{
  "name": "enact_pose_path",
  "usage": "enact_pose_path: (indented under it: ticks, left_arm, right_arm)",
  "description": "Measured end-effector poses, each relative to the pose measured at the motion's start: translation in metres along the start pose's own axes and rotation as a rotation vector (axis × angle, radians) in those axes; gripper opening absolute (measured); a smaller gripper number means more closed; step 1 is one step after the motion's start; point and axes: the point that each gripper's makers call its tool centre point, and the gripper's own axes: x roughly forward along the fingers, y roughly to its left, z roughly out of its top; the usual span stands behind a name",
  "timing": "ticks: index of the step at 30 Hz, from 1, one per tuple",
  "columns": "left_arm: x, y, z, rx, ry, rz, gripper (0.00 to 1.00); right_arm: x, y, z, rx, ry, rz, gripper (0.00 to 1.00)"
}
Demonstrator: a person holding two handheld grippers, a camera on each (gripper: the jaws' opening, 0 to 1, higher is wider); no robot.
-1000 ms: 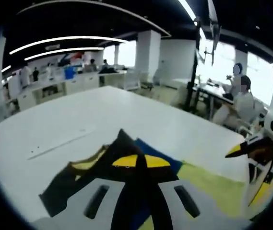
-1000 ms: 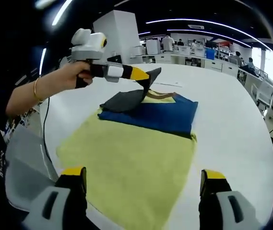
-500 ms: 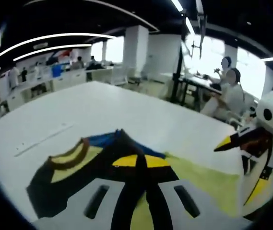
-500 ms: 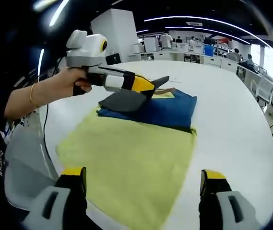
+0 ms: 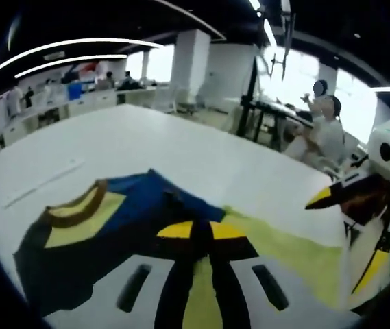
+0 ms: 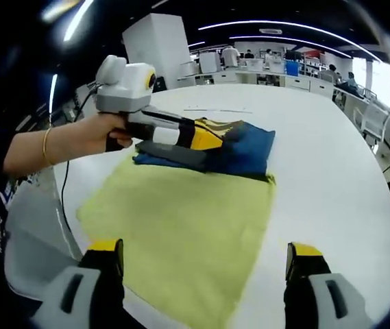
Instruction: Fold the garment on the visible template until the final outline fits inside the template.
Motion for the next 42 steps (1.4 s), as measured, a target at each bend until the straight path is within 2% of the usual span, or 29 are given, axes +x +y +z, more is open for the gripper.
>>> enact_pose_path:
  ticks: [4, 8, 16, 22, 28, 35, 38, 42]
  left_arm:
    - [0.002, -0.005, -0.006, 0.026, 0.020, -0.016, 0.26]
    - [-0.002, -0.003, -0.006, 0.044, 0.021, -0.010, 0.38]
    - [-0.021, 0.025, 0.000, 0.053, 0.000, 0.085, 0.72]
    - [-0.041, 0.048, 0.001, 0.052, -0.006, 0.168, 0.94]
    - [-0.062, 0.066, -0.002, 0.042, -0.007, 0.215, 0.99]
    - [-0.088, 0.091, -0.013, 0.014, 0.004, 0.290, 0.98]
    - [-0.104, 0.106, -0.016, 0.019, -0.005, 0.352, 0.90]
    - [-0.118, 0.121, -0.022, 0.003, -0.009, 0.399, 0.83]
  right_arm:
    - [0.001, -0.002, 0.000, 0.009, -0.002, -0.005, 0.99]
    - [0.005, -0.005, 0.003, 0.019, -0.009, -0.008, 0.98]
    - [0.011, -0.008, 0.023, 0.019, -0.047, -0.006, 0.95]
    - [0.013, -0.009, 0.026, 0.024, -0.052, -0.004, 0.95]
    - [0.015, -0.008, 0.028, 0.026, -0.055, 0.000, 0.95]
    - [0.014, -0.009, 0.028, 0.029, -0.058, -0.001, 0.95]
    - [0.014, -0.010, 0.026, 0.033, -0.055, -0.004, 0.95]
    - [0.014, -0.010, 0.023, 0.039, -0.051, -0.006, 0.95]
